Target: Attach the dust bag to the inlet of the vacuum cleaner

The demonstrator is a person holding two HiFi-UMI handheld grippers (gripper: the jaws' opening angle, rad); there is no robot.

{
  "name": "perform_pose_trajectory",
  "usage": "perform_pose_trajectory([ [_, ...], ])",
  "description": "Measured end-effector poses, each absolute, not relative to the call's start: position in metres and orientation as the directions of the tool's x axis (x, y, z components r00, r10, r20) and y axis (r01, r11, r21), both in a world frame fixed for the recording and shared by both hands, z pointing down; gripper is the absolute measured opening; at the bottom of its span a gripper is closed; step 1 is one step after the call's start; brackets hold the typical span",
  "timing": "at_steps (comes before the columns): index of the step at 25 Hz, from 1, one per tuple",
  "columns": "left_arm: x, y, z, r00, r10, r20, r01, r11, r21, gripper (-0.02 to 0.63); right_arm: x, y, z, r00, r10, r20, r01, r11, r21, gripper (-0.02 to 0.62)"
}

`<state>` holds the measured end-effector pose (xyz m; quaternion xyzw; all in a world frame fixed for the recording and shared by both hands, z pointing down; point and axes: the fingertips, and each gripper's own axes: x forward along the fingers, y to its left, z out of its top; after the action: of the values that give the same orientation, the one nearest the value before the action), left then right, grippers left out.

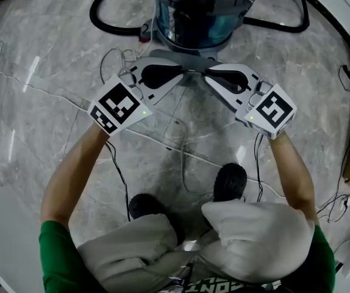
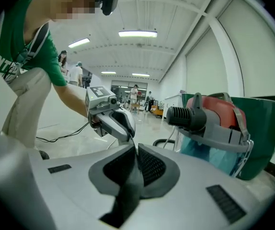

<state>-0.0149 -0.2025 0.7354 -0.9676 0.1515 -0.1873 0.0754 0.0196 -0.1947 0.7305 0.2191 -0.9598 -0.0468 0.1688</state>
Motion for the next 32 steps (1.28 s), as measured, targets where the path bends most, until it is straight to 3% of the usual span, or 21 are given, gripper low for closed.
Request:
perform_pose_trajectory([
  [23, -0.048, -0.268, 0.655, 0.845, -0.474, 0.247, -0.36, -0.847, -0.391, 0.032, -0.012, -0.256, 0.653, -0.827, -0.492, 0.272, -0.425, 0.864, 0.27, 0.026],
  [32, -0.046, -0.3, 0.645, 0.834, -0.513, 0.203, -0.403, -0.819, -0.409, 0.037, -0.008, -0.284, 0.644, -0.782, -0.576, 0.238, -0.522, 0.814, 0.253, 0.026],
])
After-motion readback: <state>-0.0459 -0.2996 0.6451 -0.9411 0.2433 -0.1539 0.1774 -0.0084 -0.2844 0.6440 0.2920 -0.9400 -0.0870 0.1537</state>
